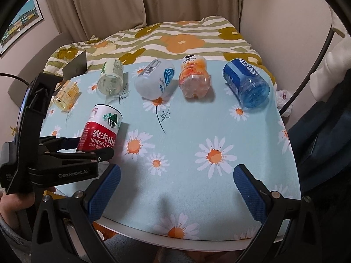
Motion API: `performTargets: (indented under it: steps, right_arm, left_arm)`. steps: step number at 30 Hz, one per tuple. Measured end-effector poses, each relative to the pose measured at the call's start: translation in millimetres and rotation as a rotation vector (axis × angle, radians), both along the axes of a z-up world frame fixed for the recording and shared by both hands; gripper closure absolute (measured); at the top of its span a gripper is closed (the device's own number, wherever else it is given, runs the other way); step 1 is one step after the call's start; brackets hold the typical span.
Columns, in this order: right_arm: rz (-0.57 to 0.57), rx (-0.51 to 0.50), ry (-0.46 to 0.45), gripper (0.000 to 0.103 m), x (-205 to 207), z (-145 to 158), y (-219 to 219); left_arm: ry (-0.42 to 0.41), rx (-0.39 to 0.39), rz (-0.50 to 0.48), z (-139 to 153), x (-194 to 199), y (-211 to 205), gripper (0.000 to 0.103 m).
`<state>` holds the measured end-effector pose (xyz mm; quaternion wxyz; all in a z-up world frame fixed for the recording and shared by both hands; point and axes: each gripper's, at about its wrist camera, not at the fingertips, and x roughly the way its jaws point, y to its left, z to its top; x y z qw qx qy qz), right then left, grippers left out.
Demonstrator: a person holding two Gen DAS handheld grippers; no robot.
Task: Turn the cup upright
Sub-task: 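Lift the red-and-white bottle with the left gripper and carry it toward the right gripper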
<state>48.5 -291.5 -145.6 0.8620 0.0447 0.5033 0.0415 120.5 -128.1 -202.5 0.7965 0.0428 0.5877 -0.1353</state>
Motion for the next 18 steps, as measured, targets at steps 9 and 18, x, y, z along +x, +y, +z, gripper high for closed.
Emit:
performTargets:
  steps: [9,18]
  right_arm:
    - [0.006,0.020,-0.011,0.000,0.7,7.9,-1.2]
    - [0.069,0.038,-0.046,0.000,-1.0,40.3,0.5]
  left_arm:
    - [-0.064,0.023,0.044,15.2,-4.8,6.9,0.004]
    - [-0.138,0.058,0.178,59.8,-38.0,35.8,0.000]
